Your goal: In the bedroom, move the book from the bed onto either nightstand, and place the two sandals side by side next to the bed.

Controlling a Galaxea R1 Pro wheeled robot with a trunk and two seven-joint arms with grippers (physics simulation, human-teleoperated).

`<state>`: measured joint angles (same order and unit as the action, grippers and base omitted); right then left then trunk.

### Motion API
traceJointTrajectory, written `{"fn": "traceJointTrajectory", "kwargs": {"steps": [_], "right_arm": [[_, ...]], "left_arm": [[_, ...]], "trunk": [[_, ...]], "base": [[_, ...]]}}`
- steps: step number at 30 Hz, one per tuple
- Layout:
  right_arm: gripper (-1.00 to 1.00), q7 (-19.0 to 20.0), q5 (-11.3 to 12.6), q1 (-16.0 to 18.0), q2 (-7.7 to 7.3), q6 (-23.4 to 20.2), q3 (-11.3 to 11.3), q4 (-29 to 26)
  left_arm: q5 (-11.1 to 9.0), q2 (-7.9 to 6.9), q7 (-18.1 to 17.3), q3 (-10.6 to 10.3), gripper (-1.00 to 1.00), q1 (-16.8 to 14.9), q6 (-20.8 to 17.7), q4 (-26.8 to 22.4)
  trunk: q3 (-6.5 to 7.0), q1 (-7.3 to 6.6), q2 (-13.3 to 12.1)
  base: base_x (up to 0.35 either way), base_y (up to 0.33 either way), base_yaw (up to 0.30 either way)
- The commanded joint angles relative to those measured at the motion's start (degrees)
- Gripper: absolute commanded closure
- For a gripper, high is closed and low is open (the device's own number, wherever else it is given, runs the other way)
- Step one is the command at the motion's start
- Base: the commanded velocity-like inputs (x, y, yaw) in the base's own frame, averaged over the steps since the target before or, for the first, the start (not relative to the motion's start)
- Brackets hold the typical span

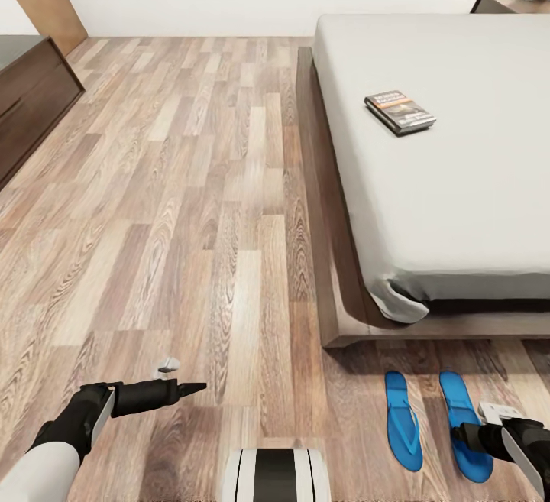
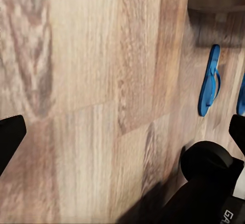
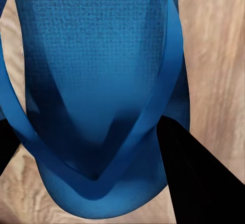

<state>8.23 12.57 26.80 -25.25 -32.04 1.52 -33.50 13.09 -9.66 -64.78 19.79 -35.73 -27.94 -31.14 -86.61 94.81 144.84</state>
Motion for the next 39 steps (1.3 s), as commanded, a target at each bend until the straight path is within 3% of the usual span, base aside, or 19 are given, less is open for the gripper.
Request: {"fn": "traceJointTrajectory", "kwargs": {"steps": [1,7,13,20,31,35,39], "right_arm": [[1.0,0.1,0.09,0.01,0.01,-0.34,0.15,-0.08],[1.0,0.01,0.09,0.01,0.03,-0.31,0.15,-0.08],[1.0,-0.05,0.14,0.09,0.07,-0.14,0.2,-3.25],[1.0,-0.05,0.17,0.08,0.12,3.11,0.27,-4.69],[1.0,-0.05,0.18,0.06,0.31,4.47,0.26,-4.67],[1.0,-0.05,0.41,0.08,0.46,4.52,0.24,-4.56],[1.0,-0.05,0.36,0.1,2.43,4.53,0.24,-4.53]], "left_arm": [[0.53,0.07,-0.44,0.39,-1.0,-0.04,-0.54,-0.06],[0.53,0.08,-0.42,0.34,-1.0,-0.04,-0.54,-0.06],[0.53,1.48,-0.02,0.42,-1.0,-0.04,-0.38,0.02],[0.46,1.64,-0.07,0.58,-1.0,0.01,-0.37,0.02],[0.37,1.66,-0.09,0.57,-1.0,0.04,-0.37,0.03],[0.42,2.12,-0.02,0.46,-1.0,0.05,-0.37,0.03],[0.28,2.66,-0.07,0.43,-1.0,0.12,-0.37,0.03]], "trunk": [[-0.26,0.01,0.03],[-1.59,0.17,0.11],[-2.92,0.32,0.19],[-2.92,0.32,0.19],[-2.92,0.32,0.19],[-3.81,0.43,0.24],[-4.7,0.53,0.3]], "base": [[0.0,0.0,0.0],[0.0,0.0,0.0],[0.0,0.0,0.0],[0.0,0.0,0.0],[0.0,0.0,0.0],[0.0,0.0,0.0],[0.0,0.0,0.0]]}}
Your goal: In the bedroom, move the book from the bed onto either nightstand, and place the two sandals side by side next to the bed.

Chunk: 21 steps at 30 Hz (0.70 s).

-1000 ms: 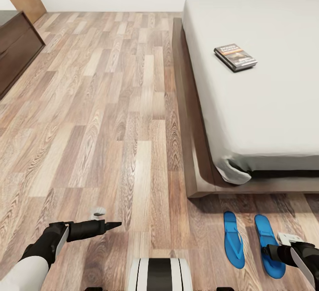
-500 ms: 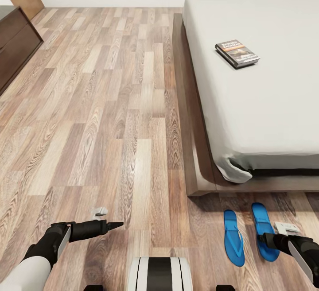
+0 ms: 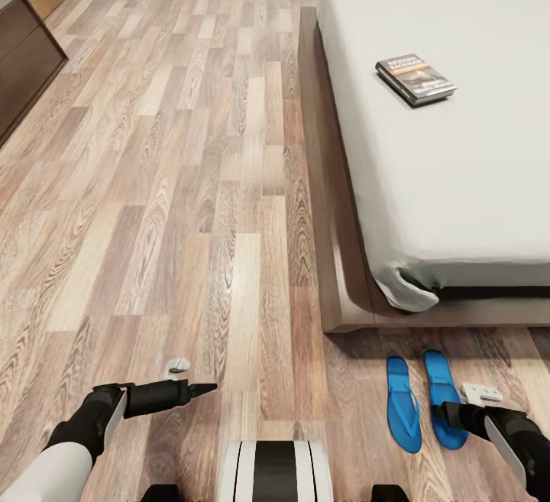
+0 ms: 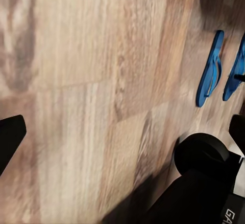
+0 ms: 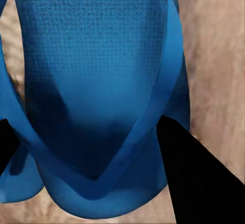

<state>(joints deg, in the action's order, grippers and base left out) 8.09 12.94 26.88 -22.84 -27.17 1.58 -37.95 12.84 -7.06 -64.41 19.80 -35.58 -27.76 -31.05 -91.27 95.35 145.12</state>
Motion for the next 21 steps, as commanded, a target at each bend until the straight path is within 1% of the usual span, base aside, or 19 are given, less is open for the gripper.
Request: {"fn": "traceJointTrajectory", "kwargs": {"steps": [1,3,9,17,21], "right_arm": [[1.0,0.08,-0.05,0.0,0.35,-0.34,0.2,-0.09],[1.0,0.08,-0.09,-0.02,0.8,-0.34,0.25,-0.07],[1.0,0.06,-0.11,0.0,0.95,-0.42,0.27,-0.1],[1.0,0.08,-0.03,-0.03,0.8,-0.43,0.4,-0.24],[1.0,0.08,-0.03,-0.01,0.78,-0.43,0.41,-0.27]], "left_arm": [[0.49,0.17,-0.44,0.42,-1.0,-0.03,-0.56,-0.07],[0.45,0.33,-0.45,0.48,-1.0,0.02,-0.61,-0.04],[0.36,0.33,-0.45,0.62,-1.0,0.07,-0.63,-0.07],[0.34,0.3,-0.71,0.74,-1.0,0.07,-0.63,-0.08],[0.37,0.3,-0.64,0.69,-1.0,0.07,-0.63,-0.1]], "trunk": [[-0.26,0.01,0.03],[-0.7,0.06,0.06],[-2.03,0.22,0.14],[-2.03,0.22,0.14],[-2.03,0.22,0.14]], "base": [[0.0,0.0,0.0],[0.0,0.0,0.0],[0.0,0.0,0.0],[0.0,-0.001,0.0],[0.0,-0.157,0.0]]}}
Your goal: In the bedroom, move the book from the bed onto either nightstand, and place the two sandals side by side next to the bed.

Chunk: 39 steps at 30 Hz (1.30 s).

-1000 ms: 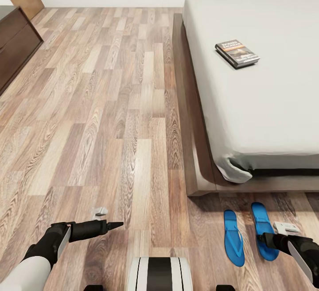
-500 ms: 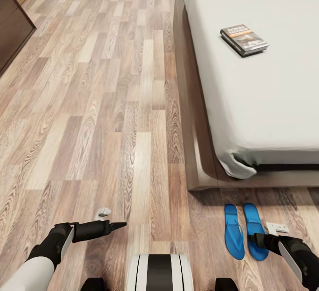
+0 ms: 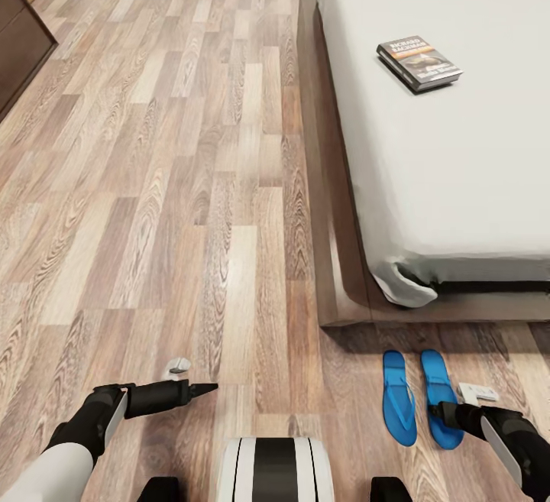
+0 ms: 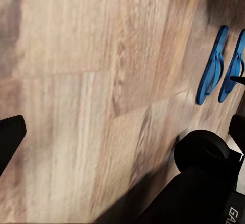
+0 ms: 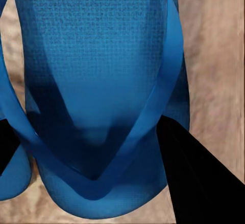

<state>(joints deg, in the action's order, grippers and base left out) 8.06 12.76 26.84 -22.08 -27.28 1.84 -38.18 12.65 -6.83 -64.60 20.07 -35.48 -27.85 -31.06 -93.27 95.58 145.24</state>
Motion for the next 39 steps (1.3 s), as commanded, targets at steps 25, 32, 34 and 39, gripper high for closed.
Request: {"fn": "traceJointTrajectory", "kwargs": {"steps": [25,32,34,39], "right_arm": [[1.0,0.1,0.08,0.0,0.02,-0.32,0.17,-0.13],[1.0,0.11,0.08,0.0,0.02,-0.32,0.18,-0.14],[1.0,0.11,0.08,-0.02,0.02,-0.32,0.17,-0.14],[1.0,0.1,0.08,-0.01,0.02,-0.32,0.17,-0.14]], "left_arm": [[0.58,0.06,-0.35,0.35,-1.0,-0.03,-0.54,-0.09],[0.54,0.06,-0.35,0.33,-1.0,-0.03,-0.54,-0.09],[0.54,0.06,-0.35,0.33,-1.0,-0.03,-0.54,-0.07],[0.53,0.06,-0.43,0.33,-1.0,-0.03,-0.54,-0.06]], "trunk": [[-0.92,0.09,0.07],[-2.47,0.27,0.16],[-2.91,0.33,0.19],[-4.02,0.46,0.25]], "base": [[0.053,-0.011,0.0],[0.0,0.0,0.0],[0.0,0.0,0.0],[0.0,0.0,0.0]]}}
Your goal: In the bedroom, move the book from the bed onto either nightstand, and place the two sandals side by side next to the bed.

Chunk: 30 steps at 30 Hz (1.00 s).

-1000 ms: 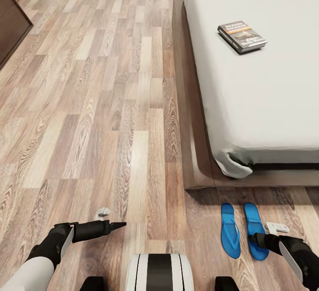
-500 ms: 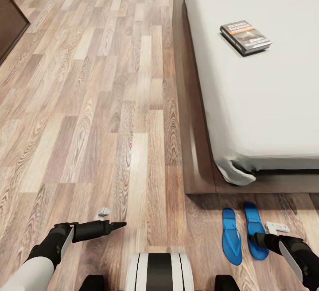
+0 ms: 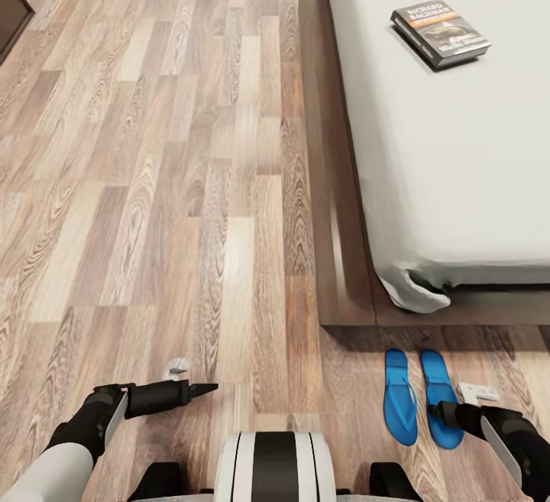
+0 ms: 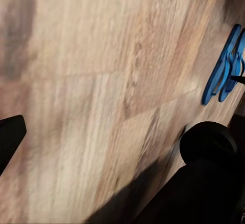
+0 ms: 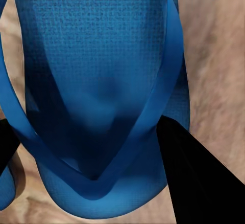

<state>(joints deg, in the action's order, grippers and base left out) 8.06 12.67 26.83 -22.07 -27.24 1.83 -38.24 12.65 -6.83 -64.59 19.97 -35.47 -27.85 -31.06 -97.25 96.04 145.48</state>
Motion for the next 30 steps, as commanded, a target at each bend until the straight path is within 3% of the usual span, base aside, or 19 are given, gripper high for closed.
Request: {"fn": "traceJointTrajectory", "kwargs": {"steps": [1,12,18,26,30], "right_arm": [[1.0,0.11,0.17,0.03,0.01,-0.35,0.16,-0.08],[1.0,0.11,0.24,-0.01,0.07,-0.23,0.27,-0.4],[1.0,0.3,0.22,-0.02,0.11,4.49,0.2,-2.68],[1.0,0.29,0.17,-0.01,0.16,5.25,0.19,-2.97],[1.0,0.28,0.17,-0.02,0.18,5.27,0.19,-2.98]], "left_arm": [[0.53,0.06,-0.44,0.42,-1.0,-0.04,-0.54,-0.06],[0.53,0.06,-0.53,0.5,-1.0,-0.04,-0.54,-0.06],[0.53,0.06,-0.53,0.5,-1.0,-0.04,-0.54,-0.06],[0.53,0.06,-0.53,0.51,-1.0,-0.04,-0.54,-0.06],[0.53,0.06,-0.53,0.51,-1.0,-0.04,-0.54,-0.06]], "trunk": [[-0.26,0.01,0.03],[-0.26,0.01,0.03],[-0.26,0.01,0.03],[-0.26,0.01,0.03],[-1.14,0.12,0.08]], "base": [[0.0,0.0,0.0],[0.0,0.0,0.0],[0.0,0.0,0.0],[0.0,0.0,0.0],[0.0,0.0,0.0]]}}
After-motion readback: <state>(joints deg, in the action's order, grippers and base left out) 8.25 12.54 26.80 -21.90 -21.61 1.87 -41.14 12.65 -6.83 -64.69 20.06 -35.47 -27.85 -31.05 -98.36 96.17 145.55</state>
